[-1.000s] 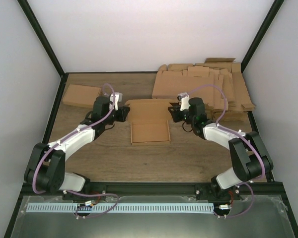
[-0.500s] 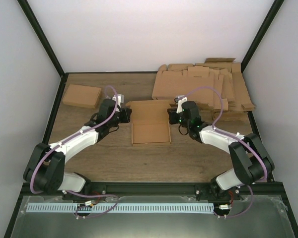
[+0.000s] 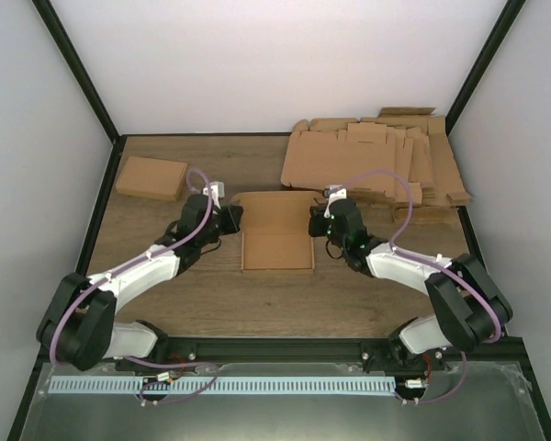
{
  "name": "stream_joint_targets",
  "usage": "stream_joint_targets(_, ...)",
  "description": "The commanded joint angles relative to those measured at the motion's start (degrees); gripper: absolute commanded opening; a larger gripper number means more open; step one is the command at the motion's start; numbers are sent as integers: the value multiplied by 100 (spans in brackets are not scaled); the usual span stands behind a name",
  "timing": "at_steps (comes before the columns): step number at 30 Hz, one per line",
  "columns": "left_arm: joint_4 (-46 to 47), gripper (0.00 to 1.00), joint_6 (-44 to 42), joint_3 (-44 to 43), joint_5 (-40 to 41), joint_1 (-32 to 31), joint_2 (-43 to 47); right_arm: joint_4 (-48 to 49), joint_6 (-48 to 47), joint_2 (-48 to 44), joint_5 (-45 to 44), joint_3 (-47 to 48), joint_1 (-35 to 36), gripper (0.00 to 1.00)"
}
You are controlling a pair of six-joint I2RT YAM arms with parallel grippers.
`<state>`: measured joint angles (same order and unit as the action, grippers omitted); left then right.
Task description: Fold the paper box
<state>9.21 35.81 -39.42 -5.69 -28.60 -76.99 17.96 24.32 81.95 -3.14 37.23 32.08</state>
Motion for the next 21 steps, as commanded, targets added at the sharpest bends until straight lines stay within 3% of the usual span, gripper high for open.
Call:
stream_joint_targets(1,491,5,389,442,-265,-335,208,175,584,-56,-253,-262,566,4)
stream_joint_targets(14,1170,5,784,724,-309,-414,-242,557,961,604,-680,-251,721,2)
stream_joint_targets(21,928,6,713,759,-328,-418,-67,436,943,416,-620,-404,721,2)
